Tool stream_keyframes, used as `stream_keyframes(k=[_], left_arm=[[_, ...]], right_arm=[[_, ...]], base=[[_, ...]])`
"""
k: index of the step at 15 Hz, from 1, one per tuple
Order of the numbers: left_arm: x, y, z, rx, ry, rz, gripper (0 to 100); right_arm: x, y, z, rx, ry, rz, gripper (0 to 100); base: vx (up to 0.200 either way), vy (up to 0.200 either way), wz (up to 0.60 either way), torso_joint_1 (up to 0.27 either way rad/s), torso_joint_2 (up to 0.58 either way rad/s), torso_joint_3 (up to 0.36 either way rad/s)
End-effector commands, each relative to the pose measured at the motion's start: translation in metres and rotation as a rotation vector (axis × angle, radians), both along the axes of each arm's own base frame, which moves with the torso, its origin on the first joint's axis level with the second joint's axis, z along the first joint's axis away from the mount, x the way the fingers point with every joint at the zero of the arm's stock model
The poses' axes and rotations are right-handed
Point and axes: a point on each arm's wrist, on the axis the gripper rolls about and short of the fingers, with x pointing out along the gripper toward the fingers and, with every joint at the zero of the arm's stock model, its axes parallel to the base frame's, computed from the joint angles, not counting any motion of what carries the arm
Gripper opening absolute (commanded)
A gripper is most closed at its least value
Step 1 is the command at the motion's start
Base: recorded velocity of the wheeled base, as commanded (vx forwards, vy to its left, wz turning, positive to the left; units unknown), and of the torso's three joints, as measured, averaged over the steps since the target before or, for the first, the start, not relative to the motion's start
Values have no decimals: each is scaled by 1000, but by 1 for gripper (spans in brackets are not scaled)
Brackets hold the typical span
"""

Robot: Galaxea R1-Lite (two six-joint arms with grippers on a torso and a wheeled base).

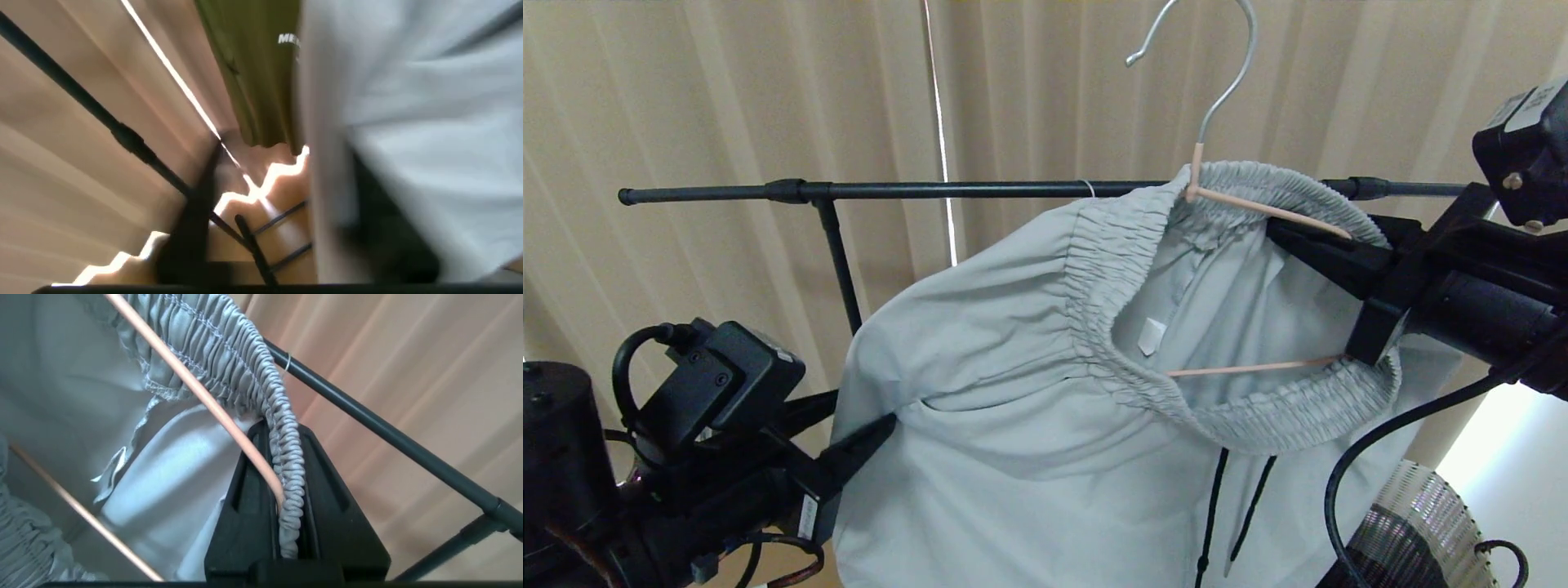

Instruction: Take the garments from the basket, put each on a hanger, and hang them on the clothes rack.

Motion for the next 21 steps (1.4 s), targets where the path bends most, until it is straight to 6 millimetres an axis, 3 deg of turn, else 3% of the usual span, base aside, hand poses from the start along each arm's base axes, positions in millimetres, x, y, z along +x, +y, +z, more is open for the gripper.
stream_keyframes(k=[1, 6, 13, 14, 16, 18, 21], left_arm=[[-4, 4, -5, 4, 10, 10, 0], [-7, 33, -4, -6, -16, 145, 0], [-5, 30, -5, -5, -7, 133, 0], [-5, 30, -4, -8, -9, 135, 100], [-5, 30, -2, -13, -17, 132, 100], [-10, 29, 1, -34, -37, 101, 100], [-27, 37, 6, -135, -62, 100, 100]], right_arm=[[-1, -6, 2, 3, -7, -22, 0], [8, -29, 2, 3, -9, -135, 0], [10, -28, 3, 4, -10, -135, 0], [11, -28, 4, 5, -11, -137, 0], [12, -30, 1, -8, 12, -154, 0], [12, -43, -3, -40, 73, -214, 0], [-3, -69, -6, -84, 173, -312, 0]], base=[[0, 0, 0, 0, 0, 0], [0, 0, 0, 0, 0, 0], [0, 0, 0, 0, 0, 0], [0, 0, 0, 0, 0, 0], [0, 0, 0, 0, 0, 0], [0, 0, 0, 0, 0, 0], [0, 0, 0, 0, 0, 0]])
